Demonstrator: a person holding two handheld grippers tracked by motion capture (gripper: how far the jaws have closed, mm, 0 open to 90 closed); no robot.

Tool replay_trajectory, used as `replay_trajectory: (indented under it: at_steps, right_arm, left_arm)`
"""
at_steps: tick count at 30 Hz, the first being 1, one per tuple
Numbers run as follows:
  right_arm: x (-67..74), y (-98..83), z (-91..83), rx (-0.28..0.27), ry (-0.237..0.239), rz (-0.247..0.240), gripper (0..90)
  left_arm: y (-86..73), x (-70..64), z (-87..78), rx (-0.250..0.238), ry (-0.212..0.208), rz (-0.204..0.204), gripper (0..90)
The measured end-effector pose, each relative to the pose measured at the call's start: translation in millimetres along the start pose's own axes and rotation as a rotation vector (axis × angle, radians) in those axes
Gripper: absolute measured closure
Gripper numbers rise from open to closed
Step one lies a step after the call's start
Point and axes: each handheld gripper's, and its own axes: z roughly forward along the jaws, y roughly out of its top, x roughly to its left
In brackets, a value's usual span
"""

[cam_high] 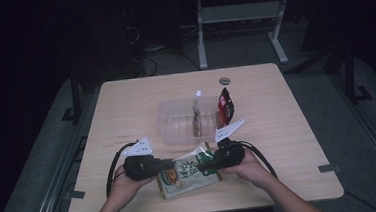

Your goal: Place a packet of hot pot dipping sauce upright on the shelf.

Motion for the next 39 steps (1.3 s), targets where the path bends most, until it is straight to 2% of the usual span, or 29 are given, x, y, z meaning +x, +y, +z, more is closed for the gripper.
replay_trajectory:
  at_steps: [5,8,11,14,17,22,27,29,35,39]
  right_arm:
    - [-0.1,0.1,-1.2,-0.009,-0.005,-0.013,89.4]
    - [2.1,1.6,-4.0,-0.024,0.005,-0.013,89.6]
    - [3.3,2.7,-6.6,-0.033,0.007,-0.018,89.8]
    - [3.6,3.5,-9.5,-0.046,0.024,-0.014,90.0]
    - [5.5,5.7,-13.0,-0.056,0.030,-0.022,90.0]
    - [8.1,8.2,-18.0,-0.077,0.041,-0.026,90.0]
    - [12.2,10.5,-17.9,-0.095,0.083,-0.028,90.0]
    - [15.3,12.1,-16.0,-0.099,0.097,-0.038,90.0]
    - [24.3,16.9,-10.9,-0.112,0.146,-0.056,90.0]
    - [31.6,21.8,-6.6,-0.113,0.160,-0.087,90.0]
  left_arm:
    - [0.1,-0.9,-0.7,0.000,0.016,0.015,81.6]
    - [-0.4,-0.5,-5.8,-0.023,0.027,0.002,75.6]
    - [-1.5,2.2,-14.6,-0.054,0.047,-0.014,74.1]
    - [-3.4,5.6,-24.4,-0.046,0.034,-0.015,88.3]
    - [-3.9,4.8,-26.3,-0.038,0.037,-0.019,89.7]
    - [-2.2,2.1,-16.6,-0.003,0.051,-0.008,89.7]
    - [4.0,2.3,-8.6,-0.008,0.079,-0.008,89.7]
    - [6.4,3.1,-4.4,-0.011,0.078,-0.011,89.7]
    - [9.8,-0.8,8.6,0.008,0.051,0.002,89.6]
    - [10.6,-10.5,24.2,0.045,0.011,0.022,89.6]
